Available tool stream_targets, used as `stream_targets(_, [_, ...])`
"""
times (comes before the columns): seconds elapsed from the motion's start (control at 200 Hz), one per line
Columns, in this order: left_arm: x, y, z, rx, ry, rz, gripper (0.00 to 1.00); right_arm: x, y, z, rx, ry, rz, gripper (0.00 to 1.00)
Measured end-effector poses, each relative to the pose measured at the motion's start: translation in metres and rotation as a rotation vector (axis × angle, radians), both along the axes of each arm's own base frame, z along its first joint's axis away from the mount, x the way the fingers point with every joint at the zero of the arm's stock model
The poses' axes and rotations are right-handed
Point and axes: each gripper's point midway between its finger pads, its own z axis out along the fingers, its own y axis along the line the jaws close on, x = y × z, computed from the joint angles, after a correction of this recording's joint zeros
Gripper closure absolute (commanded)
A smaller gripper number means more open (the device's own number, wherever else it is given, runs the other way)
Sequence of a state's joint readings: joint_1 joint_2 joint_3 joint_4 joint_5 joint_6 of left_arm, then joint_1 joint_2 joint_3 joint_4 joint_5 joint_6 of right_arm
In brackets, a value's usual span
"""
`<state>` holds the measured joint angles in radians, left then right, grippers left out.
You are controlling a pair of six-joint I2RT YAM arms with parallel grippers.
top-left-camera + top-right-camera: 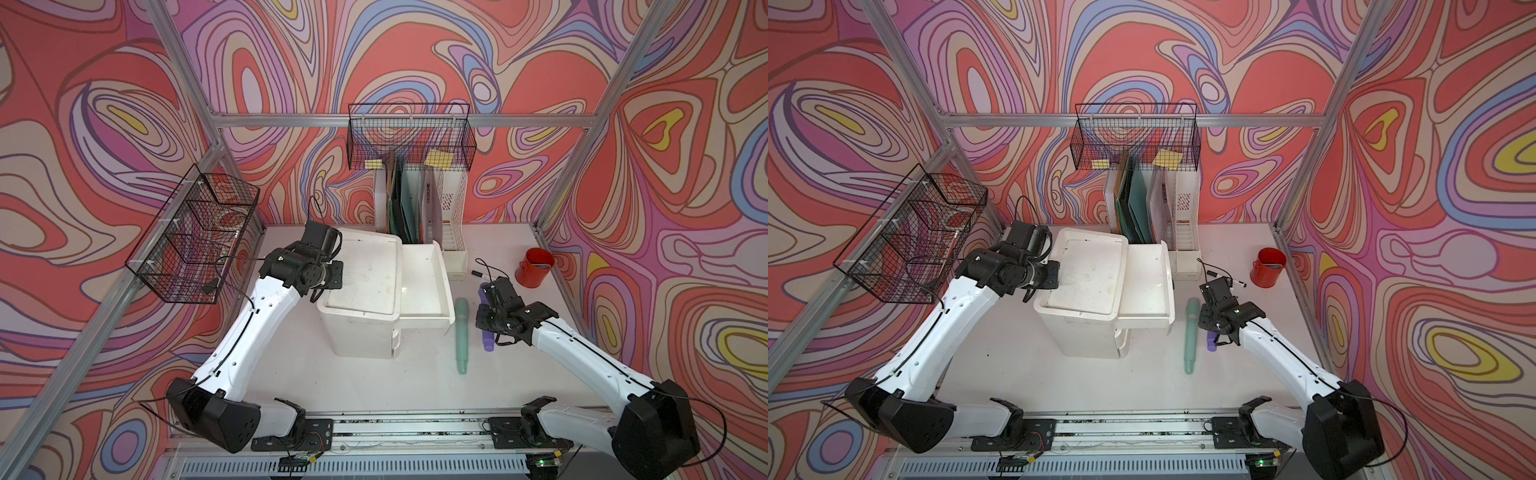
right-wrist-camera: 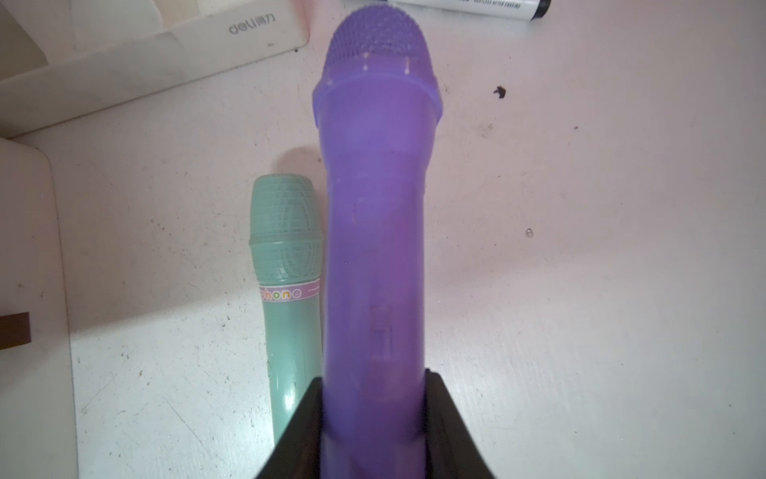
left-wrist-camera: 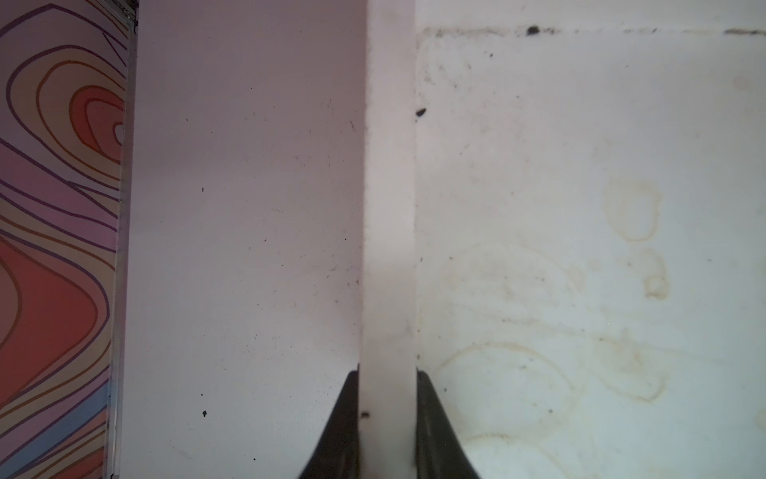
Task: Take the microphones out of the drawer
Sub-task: Place the microphone at the center of the board.
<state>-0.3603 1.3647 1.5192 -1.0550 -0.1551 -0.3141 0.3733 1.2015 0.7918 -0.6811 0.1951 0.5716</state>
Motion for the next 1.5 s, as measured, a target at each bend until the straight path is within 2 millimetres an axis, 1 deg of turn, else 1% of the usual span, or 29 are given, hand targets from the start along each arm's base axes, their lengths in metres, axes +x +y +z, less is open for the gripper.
stream_targets(0.28, [0.0,0.0,0.0,0.0,0.0,0.0,1.0,0.003,0.004,-0.032,0.031,0.074,-0.005,0.91])
stream_targets(0.706, [0.0,0.0,0.0,0.0,0.0,0.0,1.0,0.0,0.003,-0.061,0.033,0.13,-0.025,0.88])
stream_targets(0.841, [0.0,0.0,0.0,0.0,0.0,0.0,1.0,-0.005,0.003,-0.072,0.033,0.159,-0.026,0.84])
stream_targets(0.966, [0.0,0.0,0.0,0.0,0.0,0.0,1.0,-0.007,0.003,-0.078,0.033,0.176,-0.03,0.77])
stream_targets(1.016, [0.0,0.0,0.0,0.0,0.0,0.0,1.0,-0.006,0.004,-0.078,0.037,0.173,-0.032,0.72])
stream_targets(1.112, [0.0,0.0,0.0,0.0,0.0,0.0,1.0,-0.006,0.004,-0.078,0.043,0.172,-0.036,0.59])
stream_targets(1.192, [0.0,0.0,0.0,0.0,0.0,0.0,1.0,-0.008,0.005,-0.079,0.048,0.183,-0.038,0.53])
stream_targets(1.272, [0.0,0.0,0.0,0.001,0.0,0.0,1.0,-0.011,0.003,-0.077,0.044,0.193,-0.035,0.51])
stream_targets(1.342, [0.0,0.0,0.0,0.001,0.0,0.0,1.0,-0.012,0.003,-0.071,0.04,0.189,-0.034,0.5])
stream_targets(1.432, [0.0,0.0,0.0,0.0,0.0,0.0,1.0,-0.006,0.001,-0.054,0.03,0.156,-0.033,0.5])
stream_targets(1.497, [0.0,0.0,0.0,0.0,0.0,0.0,1.0,0.004,0.001,-0.036,0.02,0.117,-0.029,0.5])
